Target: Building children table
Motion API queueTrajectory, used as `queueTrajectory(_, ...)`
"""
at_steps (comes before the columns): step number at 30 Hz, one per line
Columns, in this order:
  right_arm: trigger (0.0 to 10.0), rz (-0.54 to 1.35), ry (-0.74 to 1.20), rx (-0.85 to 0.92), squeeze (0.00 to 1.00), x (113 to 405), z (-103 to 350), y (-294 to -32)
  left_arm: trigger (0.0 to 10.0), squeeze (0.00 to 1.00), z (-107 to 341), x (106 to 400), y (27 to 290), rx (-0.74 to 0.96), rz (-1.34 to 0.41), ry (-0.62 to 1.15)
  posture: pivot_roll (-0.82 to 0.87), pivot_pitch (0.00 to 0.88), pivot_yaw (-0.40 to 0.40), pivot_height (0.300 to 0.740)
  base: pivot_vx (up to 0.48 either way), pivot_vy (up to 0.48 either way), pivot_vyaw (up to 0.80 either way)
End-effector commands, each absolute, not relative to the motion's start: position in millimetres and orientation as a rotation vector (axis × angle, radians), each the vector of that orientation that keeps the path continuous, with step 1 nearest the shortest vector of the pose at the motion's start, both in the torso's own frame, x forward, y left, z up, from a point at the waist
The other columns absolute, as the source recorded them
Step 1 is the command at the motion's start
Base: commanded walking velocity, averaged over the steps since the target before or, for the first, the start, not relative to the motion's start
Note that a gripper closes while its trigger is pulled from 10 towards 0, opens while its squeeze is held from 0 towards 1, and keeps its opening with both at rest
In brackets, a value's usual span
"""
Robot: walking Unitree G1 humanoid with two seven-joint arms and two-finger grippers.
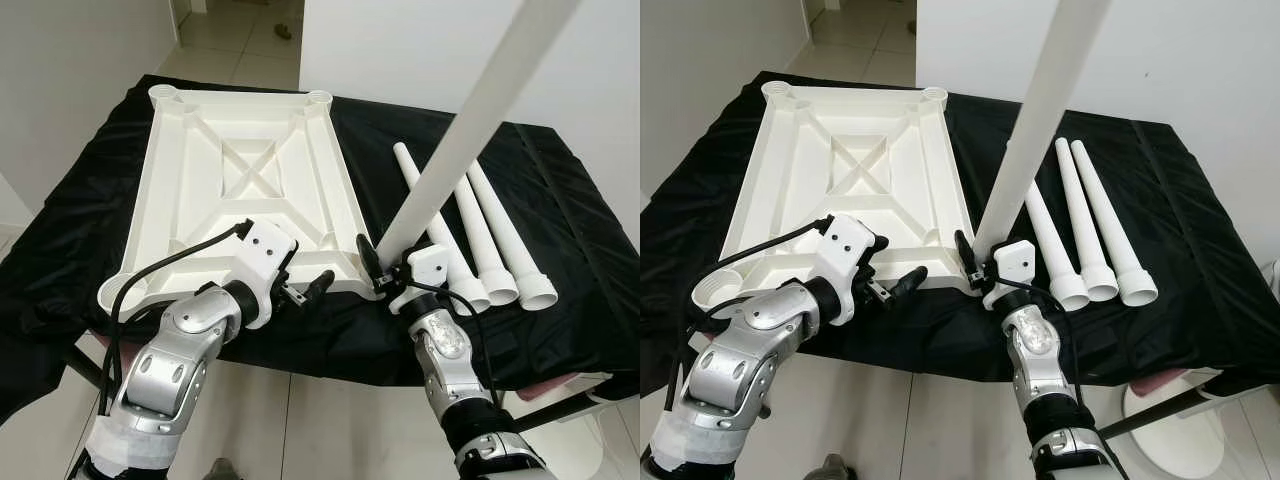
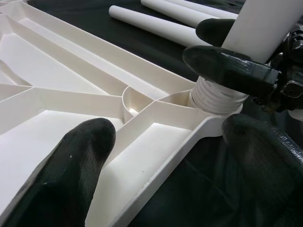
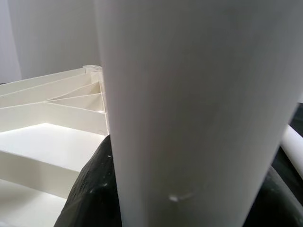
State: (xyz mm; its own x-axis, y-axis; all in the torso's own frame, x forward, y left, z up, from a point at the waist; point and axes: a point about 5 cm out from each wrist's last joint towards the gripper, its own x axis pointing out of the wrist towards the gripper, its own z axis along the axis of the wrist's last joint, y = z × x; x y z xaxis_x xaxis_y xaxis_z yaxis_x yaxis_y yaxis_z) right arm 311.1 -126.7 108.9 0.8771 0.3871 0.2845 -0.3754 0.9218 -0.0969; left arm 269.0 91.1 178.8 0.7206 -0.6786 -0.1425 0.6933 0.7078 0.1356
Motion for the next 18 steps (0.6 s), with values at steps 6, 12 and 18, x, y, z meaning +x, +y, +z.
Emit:
queueTrajectory(6,10.0,0.366,-0.002,-0.013,0.0,304.1,62.4,-134.5,10.0,0.0,176.4,267.7,90.7,0.19,-0.748,0.101,0.2,0.058,-0.03,0.74,0.0,0.0,0.0)
queueTrajectory(12,10.0,0.371,0.074,-0.061,0.0,313.9,62.3,-136.5,10.0,0.0,176.6,267.6,90.8,0.191,-0.746,0.101,0.2,0.062,-0.035,0.74,0.0,0.0,0.0)
queueTrajectory(18,10.0,0.395,0.115,-0.054,0.0,318.8,63.0,-138.2,10.0,0.0,176.9,266.8,92.2,0.189,-0.736,0.1,0.21,0.067,-0.039,0.74,0.0,0.0,0.0)
